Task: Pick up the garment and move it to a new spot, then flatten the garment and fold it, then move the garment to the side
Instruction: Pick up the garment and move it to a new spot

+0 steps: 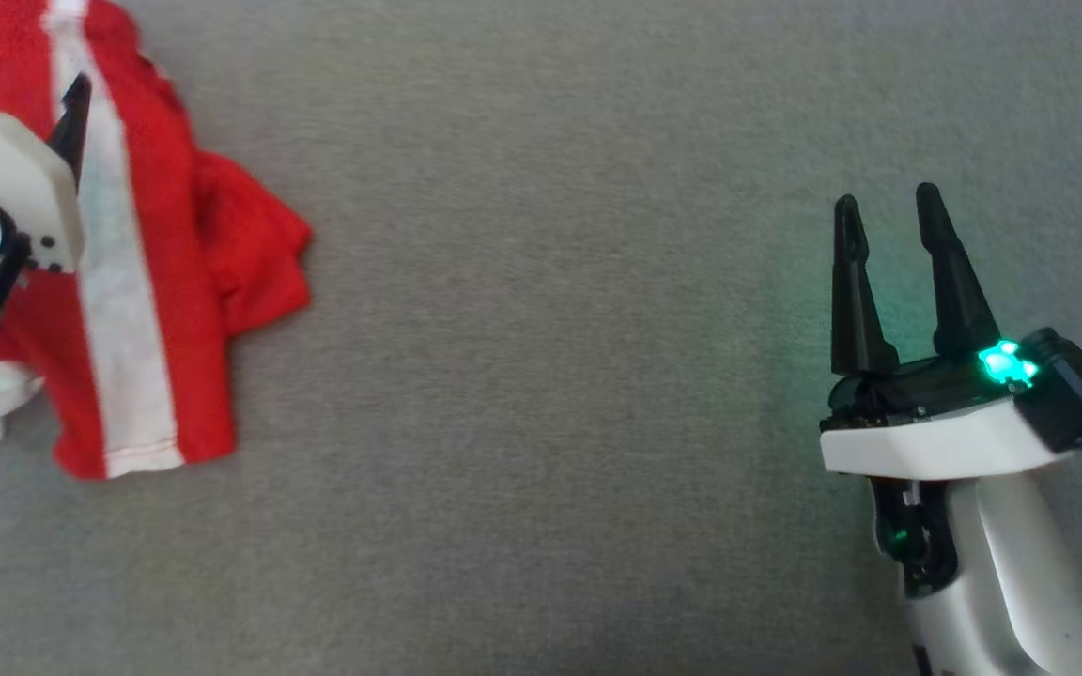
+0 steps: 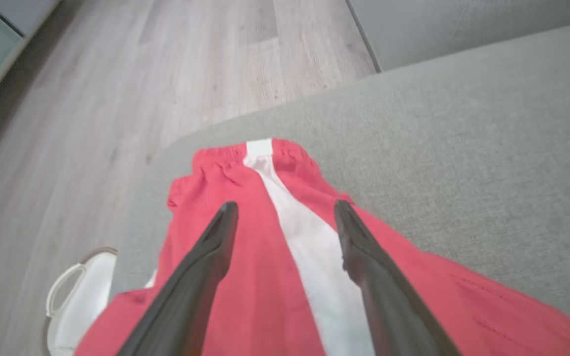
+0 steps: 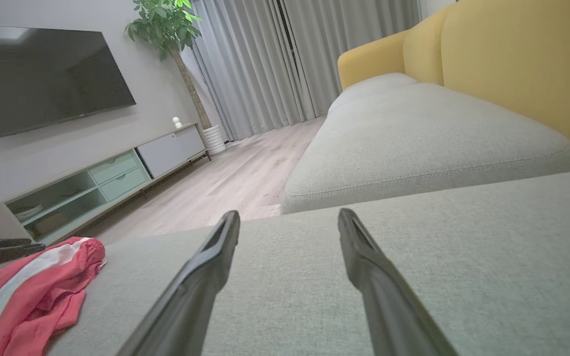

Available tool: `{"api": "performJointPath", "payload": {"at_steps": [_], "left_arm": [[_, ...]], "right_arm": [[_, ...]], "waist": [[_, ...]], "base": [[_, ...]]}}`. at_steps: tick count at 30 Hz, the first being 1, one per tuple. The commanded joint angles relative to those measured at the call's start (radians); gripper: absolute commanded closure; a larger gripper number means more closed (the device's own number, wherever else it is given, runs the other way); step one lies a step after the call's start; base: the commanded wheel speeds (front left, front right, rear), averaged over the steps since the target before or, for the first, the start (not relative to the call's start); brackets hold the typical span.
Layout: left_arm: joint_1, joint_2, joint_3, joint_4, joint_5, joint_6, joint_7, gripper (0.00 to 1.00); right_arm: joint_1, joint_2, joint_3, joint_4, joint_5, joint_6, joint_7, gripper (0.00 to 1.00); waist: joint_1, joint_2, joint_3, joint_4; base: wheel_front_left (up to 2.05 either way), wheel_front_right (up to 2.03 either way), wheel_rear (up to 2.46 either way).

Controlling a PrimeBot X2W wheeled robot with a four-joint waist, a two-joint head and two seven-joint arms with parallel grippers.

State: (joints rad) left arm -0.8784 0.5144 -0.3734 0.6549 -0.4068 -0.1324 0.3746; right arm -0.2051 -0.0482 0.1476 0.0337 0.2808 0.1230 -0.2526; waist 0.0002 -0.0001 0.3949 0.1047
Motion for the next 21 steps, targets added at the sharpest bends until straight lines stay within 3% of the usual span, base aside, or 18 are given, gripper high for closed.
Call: {"api": "performJointPath", "payload": {"at_steps": [1,12,13,14,21], "left_arm": [[-0.054,0.066,0.028,-0.017,-0.009,0.002,0.005,0.0],[-0.091,0.095,-0.06,0.166,-0.122,0.002,0.073,0.0],[-0.092,0.093,-0.066,0.174,-0.133,0.002,0.079,0.45],[-0.096,0.093,-0.066,0.18,-0.143,0.002,0.073,1.0],[-0.158,0.087,-0.055,0.197,-0.143,0.003,-0.085,1.0]], "right_arm": [[-0.026,-0.002,0.025,-0.036,0.002,0.008,-0.009,0.0],[-0.023,-0.002,0.022,-0.054,0.012,0.008,-0.009,0.0],[-0.022,-0.002,0.022,-0.054,0.012,0.008,-0.009,0.0],[-0.021,-0.002,0.021,-0.053,0.013,0.008,-0.009,0.0],[-0.019,-0.002,0.018,-0.037,0.019,0.008,-0.009,0.0]], "waist": [[-0.0002,0.0001,0.027,-0.029],[-0.0002,0.0001,0.058,-0.071],[-0.0002,0.0001,0.058,-0.071],[-0.0002,0.0001,0.057,-0.07],[-0.0002,0.0001,0.015,-0.057]], "base": [[0.0,0.0,0.0],[0.0,0.0,0.0],[0.0,0.0,0.0],[0.0,0.0,0.0],[0.0,0.0,0.0]]}}
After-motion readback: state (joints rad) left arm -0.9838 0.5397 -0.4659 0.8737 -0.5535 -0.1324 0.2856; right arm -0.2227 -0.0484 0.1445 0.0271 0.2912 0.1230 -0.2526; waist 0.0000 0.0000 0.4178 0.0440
